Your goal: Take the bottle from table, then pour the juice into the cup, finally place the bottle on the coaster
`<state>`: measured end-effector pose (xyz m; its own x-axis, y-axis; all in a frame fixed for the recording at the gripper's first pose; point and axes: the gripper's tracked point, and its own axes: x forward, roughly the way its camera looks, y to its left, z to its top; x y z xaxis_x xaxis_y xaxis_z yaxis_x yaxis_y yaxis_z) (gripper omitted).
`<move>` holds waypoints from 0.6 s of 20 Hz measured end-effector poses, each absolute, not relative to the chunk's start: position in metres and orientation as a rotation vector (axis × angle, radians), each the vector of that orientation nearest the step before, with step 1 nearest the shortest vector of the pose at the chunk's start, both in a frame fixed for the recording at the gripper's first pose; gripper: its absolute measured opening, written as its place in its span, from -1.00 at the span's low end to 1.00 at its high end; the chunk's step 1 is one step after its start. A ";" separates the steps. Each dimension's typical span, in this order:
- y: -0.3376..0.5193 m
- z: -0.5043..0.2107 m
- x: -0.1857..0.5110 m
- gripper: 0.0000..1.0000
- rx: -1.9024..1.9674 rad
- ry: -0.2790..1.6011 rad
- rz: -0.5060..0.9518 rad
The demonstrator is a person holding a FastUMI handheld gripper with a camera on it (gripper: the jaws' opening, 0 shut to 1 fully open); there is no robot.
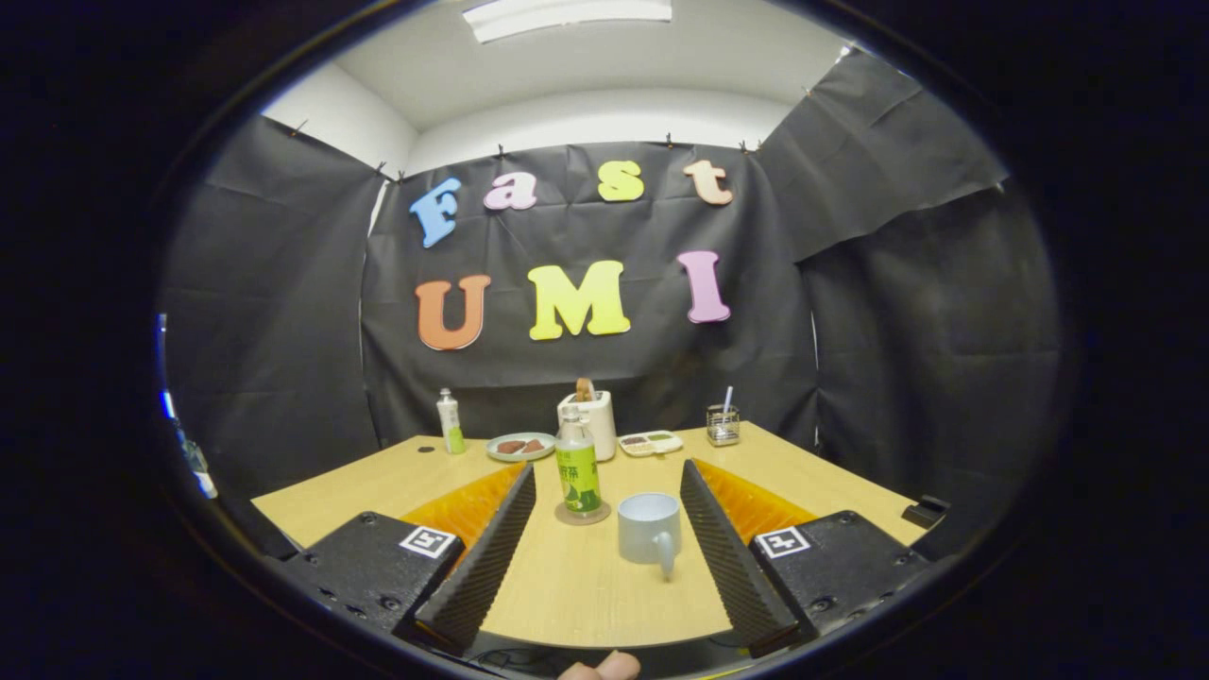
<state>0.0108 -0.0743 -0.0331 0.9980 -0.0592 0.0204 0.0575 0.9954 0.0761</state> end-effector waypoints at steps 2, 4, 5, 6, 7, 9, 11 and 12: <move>-0.075 -0.034 0.011 0.99 0.076 -0.022 -0.061; -0.076 -0.032 0.011 0.99 0.078 -0.027 -0.061; -0.077 -0.032 0.011 0.99 0.081 -0.030 -0.061; -0.077 -0.032 0.011 0.99 0.085 -0.032 -0.060; -0.078 -0.033 0.011 0.99 0.091 -0.033 -0.059; -0.077 -0.034 0.012 0.99 0.101 -0.031 -0.053; -0.078 -0.033 0.011 0.99 0.105 -0.035 -0.051; -0.077 -0.032 0.010 0.99 0.107 -0.039 -0.050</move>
<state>0.0104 -0.0775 -0.0324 0.9980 -0.0521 0.0363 0.0480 0.9931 0.1073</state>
